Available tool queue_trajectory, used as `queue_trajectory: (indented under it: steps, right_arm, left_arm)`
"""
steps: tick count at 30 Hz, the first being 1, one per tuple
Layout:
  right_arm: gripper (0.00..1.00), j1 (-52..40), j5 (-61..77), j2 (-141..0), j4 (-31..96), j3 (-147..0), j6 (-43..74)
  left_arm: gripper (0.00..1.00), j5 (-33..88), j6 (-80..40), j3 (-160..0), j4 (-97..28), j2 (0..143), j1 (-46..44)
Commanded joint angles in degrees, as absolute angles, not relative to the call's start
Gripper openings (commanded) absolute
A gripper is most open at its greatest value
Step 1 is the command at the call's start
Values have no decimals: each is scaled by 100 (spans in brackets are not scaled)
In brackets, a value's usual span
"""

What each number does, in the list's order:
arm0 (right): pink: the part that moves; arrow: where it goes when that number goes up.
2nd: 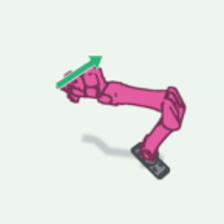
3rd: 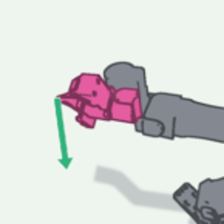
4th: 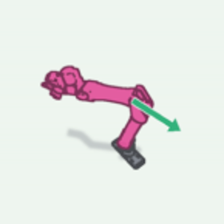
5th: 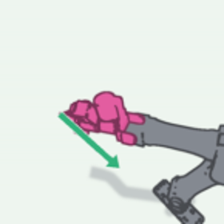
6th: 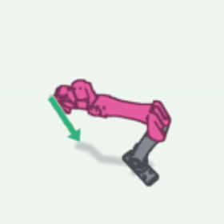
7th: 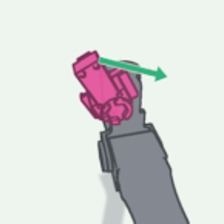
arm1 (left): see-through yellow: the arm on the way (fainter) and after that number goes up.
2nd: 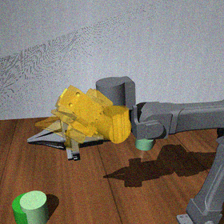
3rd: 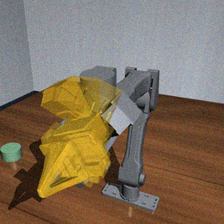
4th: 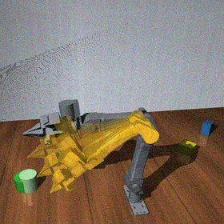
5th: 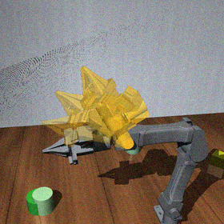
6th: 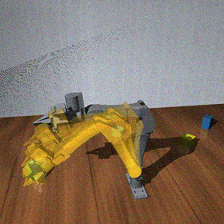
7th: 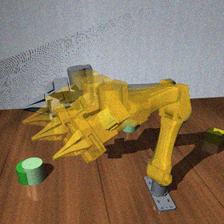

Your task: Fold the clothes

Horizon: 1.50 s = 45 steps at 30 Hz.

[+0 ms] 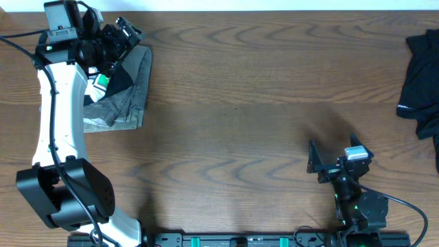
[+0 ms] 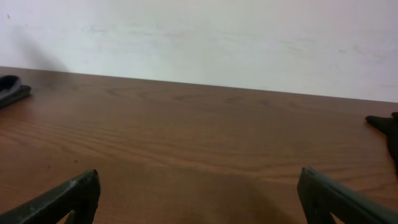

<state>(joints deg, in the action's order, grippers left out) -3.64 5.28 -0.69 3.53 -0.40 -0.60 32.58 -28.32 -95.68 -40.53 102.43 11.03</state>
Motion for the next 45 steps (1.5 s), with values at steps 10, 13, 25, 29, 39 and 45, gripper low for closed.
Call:
queue_trajectory:
  steps: [10, 13, 25, 29, 39, 45]
  right_arm:
    - [99, -414, 469, -38, 384, -32, 19]
    - [99, -414, 469, -38, 384, -32, 19]
    - [99, -414, 469, -38, 384, -30, 19]
    - [99, -414, 469, -38, 384, -30, 19]
    - [99, -414, 469, -38, 384, -32, 19]
    - [99, -414, 469, -38, 384, -32, 19]
  left_arm:
    - [98, 3227, -2773, -9561, -4071, 10267, 1100]
    - [98, 3227, -2773, -9561, -4071, 10267, 1100]
    - [98, 3227, -2770, -9557, -4115, 8877, 1052]
    - [98, 3227, -2773, -9557, -4115, 8095, 1050]
    - [98, 3225, -2766, -9376, -4115, 6180, 650]
    - [98, 3164, -2663, -8683, -4110, 5046, 403]
